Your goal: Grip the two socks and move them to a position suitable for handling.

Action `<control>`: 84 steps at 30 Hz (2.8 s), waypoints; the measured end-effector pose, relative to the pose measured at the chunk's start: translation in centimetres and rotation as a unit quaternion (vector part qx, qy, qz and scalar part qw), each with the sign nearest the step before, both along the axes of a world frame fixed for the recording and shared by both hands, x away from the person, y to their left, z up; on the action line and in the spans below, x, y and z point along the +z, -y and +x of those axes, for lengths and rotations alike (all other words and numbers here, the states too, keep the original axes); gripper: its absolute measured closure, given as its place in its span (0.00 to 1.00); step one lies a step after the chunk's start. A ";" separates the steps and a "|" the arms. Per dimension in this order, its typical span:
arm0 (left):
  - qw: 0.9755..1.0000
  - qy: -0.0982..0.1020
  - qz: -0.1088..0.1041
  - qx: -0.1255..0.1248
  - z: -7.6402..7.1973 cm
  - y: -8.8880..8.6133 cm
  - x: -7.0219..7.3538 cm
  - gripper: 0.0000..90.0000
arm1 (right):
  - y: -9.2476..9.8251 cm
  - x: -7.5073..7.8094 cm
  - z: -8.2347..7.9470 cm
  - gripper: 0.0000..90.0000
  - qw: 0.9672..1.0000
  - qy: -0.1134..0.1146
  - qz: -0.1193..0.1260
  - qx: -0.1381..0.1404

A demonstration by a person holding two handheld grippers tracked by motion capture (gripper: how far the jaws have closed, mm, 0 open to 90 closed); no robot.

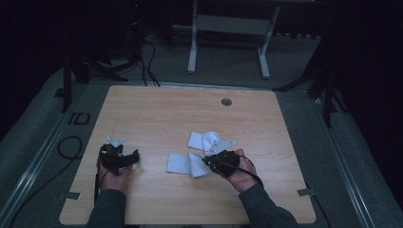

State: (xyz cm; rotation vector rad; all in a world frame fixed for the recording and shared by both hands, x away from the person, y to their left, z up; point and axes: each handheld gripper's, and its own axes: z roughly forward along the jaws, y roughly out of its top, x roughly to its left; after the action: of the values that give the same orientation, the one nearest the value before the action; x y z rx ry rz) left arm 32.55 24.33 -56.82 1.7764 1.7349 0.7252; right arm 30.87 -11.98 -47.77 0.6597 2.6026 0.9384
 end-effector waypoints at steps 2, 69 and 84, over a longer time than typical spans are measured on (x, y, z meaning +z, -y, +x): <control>1.000 0.000 0.000 0.000 0.0 0.0 0.0 0.17 | 0.5 0.2 0.1 0.97 1.000 0.001 0.003 -0.006; 1.000 0.000 0.000 0.000 0.0 0.0 0.0 0.17 | 1.7 -6.8 1.2 1.00 0.998 -0.044 -0.030 -0.031; 1.000 -0.001 0.000 0.000 0.0 0.0 0.0 0.17 | 0.5 -6.8 -0.6 1.00 0.998 -0.046 -0.034 0.015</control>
State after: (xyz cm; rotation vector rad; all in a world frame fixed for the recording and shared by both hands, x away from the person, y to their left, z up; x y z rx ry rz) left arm 32.55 24.34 -56.81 1.7781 1.7354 0.7250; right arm 30.29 -12.44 -54.57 0.6631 2.7196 0.8423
